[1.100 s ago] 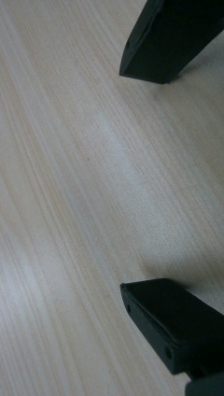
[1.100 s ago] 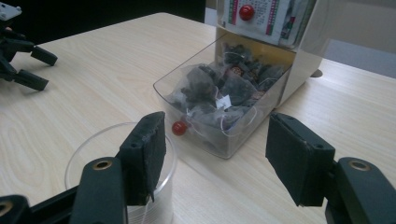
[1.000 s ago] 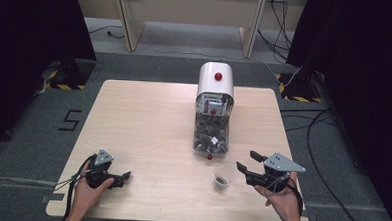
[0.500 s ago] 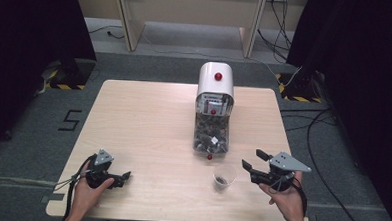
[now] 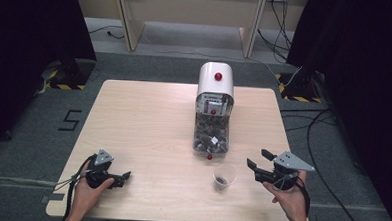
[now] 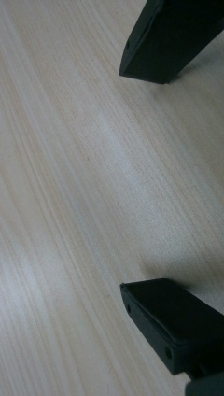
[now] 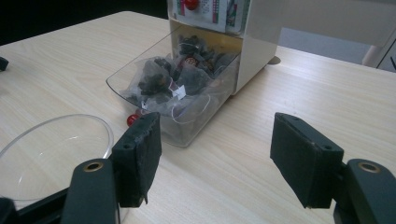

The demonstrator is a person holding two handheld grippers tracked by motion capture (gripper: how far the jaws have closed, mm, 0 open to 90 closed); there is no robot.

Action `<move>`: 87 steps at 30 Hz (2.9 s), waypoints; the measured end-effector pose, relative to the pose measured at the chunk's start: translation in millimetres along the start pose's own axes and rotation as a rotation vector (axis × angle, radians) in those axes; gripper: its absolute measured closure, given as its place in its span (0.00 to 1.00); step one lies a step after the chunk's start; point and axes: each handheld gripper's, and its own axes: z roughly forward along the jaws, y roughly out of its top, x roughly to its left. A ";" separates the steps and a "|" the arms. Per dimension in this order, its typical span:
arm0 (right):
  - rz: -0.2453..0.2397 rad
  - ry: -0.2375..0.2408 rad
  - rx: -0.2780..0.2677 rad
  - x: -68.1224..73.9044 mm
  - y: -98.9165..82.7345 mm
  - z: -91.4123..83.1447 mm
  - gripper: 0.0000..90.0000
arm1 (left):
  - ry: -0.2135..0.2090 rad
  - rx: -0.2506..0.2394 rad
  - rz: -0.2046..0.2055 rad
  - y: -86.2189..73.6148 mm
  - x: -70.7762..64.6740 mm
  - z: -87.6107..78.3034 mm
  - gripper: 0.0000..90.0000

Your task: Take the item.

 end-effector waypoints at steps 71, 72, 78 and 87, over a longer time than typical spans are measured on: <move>0.088 -0.060 0.074 -12.2 -46.0 -12.7 0.20 | 0.000 0.000 0.000 0.0 0.0 0.0 0.00; 0.091 -0.060 0.076 -12.1 -47.2 -13.3 0.20 | 0.000 0.000 0.000 0.0 0.0 0.0 0.00; 0.095 -0.059 0.080 -11.8 -51.5 -15.2 0.20 | 0.000 0.000 0.000 0.0 0.0 0.0 0.00; 0.097 -0.064 0.098 -11.2 -58.9 -17.8 0.20 | 0.000 0.000 0.000 0.0 0.0 0.0 0.00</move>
